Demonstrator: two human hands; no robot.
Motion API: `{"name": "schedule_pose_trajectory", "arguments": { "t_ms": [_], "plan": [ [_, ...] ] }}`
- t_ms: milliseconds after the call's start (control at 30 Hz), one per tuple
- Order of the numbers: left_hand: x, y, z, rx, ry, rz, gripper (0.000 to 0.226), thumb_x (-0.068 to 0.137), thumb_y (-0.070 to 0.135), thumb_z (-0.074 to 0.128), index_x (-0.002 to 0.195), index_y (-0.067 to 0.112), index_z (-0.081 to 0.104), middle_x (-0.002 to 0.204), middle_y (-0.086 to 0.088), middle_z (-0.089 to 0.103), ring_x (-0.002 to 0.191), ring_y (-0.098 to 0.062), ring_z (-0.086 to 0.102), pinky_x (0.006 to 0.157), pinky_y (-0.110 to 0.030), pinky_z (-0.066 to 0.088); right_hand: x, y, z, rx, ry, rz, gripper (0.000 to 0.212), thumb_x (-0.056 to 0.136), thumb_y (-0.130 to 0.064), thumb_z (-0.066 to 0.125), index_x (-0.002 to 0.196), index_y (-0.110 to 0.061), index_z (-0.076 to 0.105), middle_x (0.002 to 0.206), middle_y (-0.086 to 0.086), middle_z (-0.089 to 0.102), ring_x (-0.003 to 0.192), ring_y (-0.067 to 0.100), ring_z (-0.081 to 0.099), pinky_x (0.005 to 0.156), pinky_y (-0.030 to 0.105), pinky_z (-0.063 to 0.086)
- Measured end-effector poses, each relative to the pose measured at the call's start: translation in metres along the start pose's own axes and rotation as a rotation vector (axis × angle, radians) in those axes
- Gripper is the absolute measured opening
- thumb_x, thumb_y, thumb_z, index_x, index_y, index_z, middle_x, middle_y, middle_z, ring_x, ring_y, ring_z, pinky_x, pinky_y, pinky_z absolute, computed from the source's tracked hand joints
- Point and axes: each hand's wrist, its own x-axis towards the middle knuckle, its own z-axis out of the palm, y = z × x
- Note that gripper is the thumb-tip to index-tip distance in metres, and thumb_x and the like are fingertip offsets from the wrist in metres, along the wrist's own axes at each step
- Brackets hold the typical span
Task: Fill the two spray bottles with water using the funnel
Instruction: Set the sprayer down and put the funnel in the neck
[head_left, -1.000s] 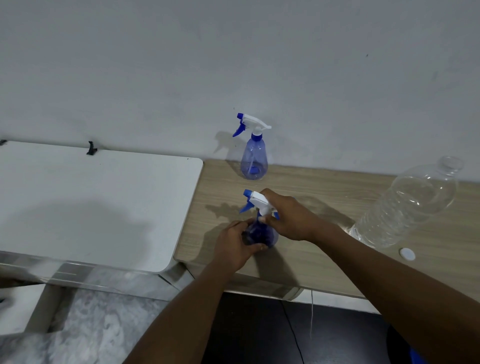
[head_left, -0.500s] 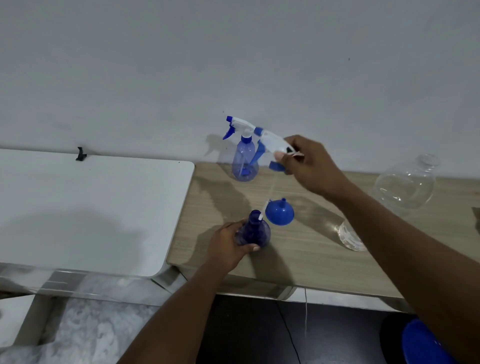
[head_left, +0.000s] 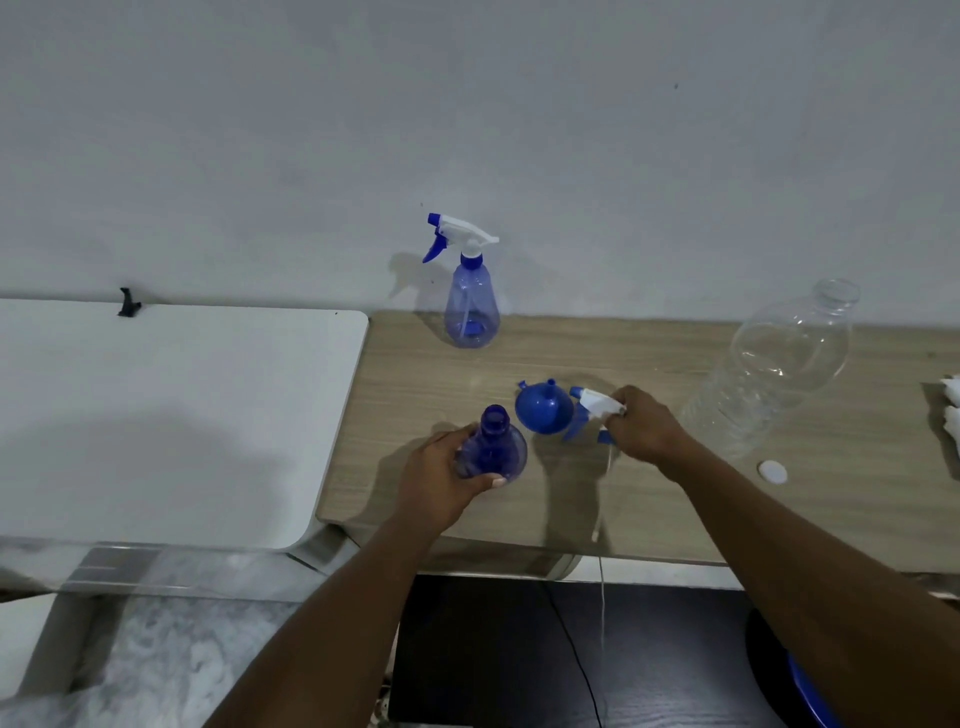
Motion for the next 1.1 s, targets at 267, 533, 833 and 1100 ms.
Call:
{"name": "schedule_pose_trajectory", "arguments": {
  "t_ms": [267, 533, 833, 1100],
  "plan": [
    [0.001, 0.000, 0.000, 0.025, -0.010, 0.007, 0.072, 0.064, 0.042, 0.090, 0.129, 0.025, 0.062, 0.109, 0.011, 0.067, 0.096, -0.004, 0.063, 0.079, -0.004, 0.042, 0.009, 0.034, 0.034, -0.115, -0.019, 0.048, 0.028, 0.095, -0.022, 0.055, 0.117, -0.004, 0.060, 0.114, 0.019, 0.065, 0.105, 0.037, 0.062, 0.080, 0.035, 0.048],
    [0.002, 0.000, 0.001, 0.015, -0.014, -0.015, 0.078, 0.063, 0.043, 0.090, 0.133, 0.025, 0.060, 0.112, 0.009, 0.067, 0.099, -0.006, 0.063, 0.083, -0.011, 0.044, 0.007, 0.013, 0.029, -0.420, 0.102, -0.035, 0.045, 0.096, -0.039, 0.055, 0.131, -0.011, 0.052, 0.133, 0.016, 0.049, 0.124, 0.037, 0.048, 0.100, 0.051, 0.045],
    [0.005, -0.008, 0.005, 0.010, -0.002, -0.027, 0.084, 0.060, 0.050, 0.089, 0.134, 0.024, 0.059, 0.117, 0.006, 0.068, 0.103, -0.010, 0.064, 0.093, -0.034, 0.054, 0.046, -0.062, 0.028, -0.601, -0.065, -0.347, 0.071, 0.083, -0.041, 0.071, 0.143, -0.019, 0.039, 0.134, 0.011, 0.048, 0.122, 0.034, 0.049, 0.093, 0.047, 0.050],
    [0.007, -0.014, 0.008, 0.004, 0.003, -0.031, 0.081, 0.060, 0.048, 0.089, 0.133, 0.026, 0.059, 0.117, 0.008, 0.066, 0.102, -0.008, 0.062, 0.092, -0.031, 0.052, 0.072, -0.057, 0.050, -0.702, -0.162, -0.343, 0.072, 0.075, -0.044, 0.078, 0.134, -0.018, 0.046, 0.125, 0.010, 0.049, 0.112, 0.032, 0.053, 0.089, 0.044, 0.050]
  ]
}}
